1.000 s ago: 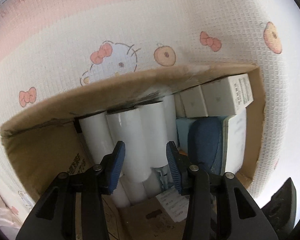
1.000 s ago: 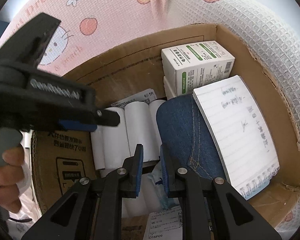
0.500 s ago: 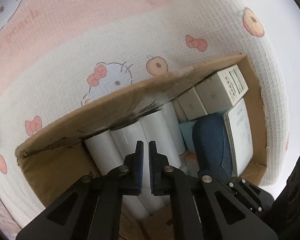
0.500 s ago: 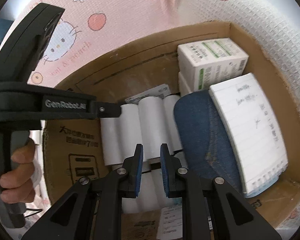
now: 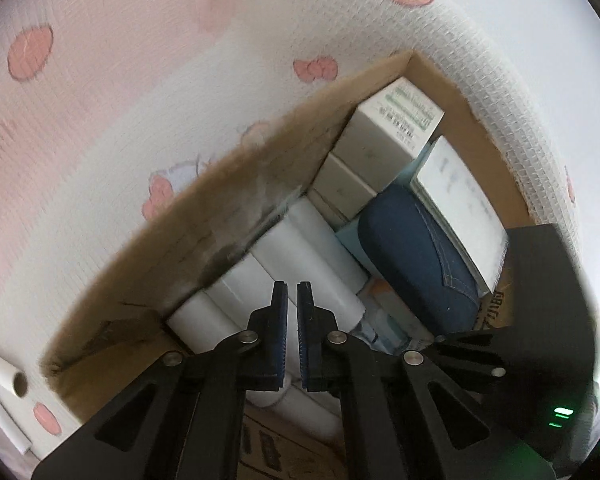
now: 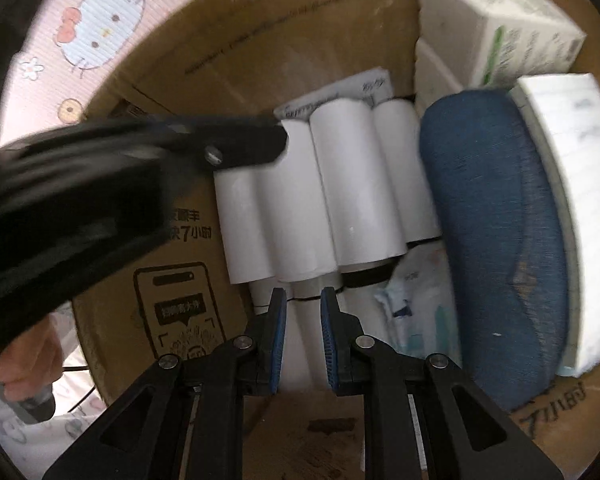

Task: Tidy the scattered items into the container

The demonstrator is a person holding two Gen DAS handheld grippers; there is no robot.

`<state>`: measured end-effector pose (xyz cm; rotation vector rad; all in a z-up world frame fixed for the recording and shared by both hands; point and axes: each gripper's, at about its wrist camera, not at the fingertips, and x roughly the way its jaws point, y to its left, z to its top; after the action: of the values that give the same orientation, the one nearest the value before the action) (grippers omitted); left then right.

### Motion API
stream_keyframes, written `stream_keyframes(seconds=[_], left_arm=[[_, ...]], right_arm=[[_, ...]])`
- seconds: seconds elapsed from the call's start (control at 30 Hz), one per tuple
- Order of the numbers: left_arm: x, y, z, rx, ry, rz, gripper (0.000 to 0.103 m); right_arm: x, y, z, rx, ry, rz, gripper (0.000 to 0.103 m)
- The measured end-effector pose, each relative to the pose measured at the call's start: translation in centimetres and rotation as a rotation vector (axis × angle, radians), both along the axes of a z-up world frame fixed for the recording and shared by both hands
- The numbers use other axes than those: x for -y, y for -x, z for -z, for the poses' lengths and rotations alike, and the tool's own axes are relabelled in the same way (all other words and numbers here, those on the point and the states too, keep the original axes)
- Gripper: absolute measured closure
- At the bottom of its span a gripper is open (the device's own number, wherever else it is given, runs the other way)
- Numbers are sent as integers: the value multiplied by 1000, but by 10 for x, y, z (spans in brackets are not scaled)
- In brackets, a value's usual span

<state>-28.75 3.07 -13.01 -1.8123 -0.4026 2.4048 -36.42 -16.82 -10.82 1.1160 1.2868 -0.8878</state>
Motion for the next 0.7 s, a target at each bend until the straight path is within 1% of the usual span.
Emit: stream_keyframes(seconds=[0.1, 0.17, 0.27, 0.37, 0.47, 0.57, 0.7], left_arm=[[7, -4, -15, -81, 92, -5, 98], [10, -5, -22, -108, 126, -7, 98], [19, -5, -25, -107, 90, 3, 98], [25, -4, -26, -99, 76, 1, 98], [22, -1, -19, -77, 52, 1, 98], [21, -2, -15, -60, 41, 14, 98], [15, 0, -8, -35, 14, 33, 98]], right_arm=[[2, -6, 6, -12, -11, -4, 89], [4, -10, 6, -31, 6, -12, 89], [9, -12, 7, -32, 33, 4, 89], [16, -10, 6, -20, 61, 35, 89], [15, -8, 4, -7, 50, 51, 89], [6, -8, -3, -5, 33, 33, 89], [-4, -12, -3, -47, 19, -18, 89]])
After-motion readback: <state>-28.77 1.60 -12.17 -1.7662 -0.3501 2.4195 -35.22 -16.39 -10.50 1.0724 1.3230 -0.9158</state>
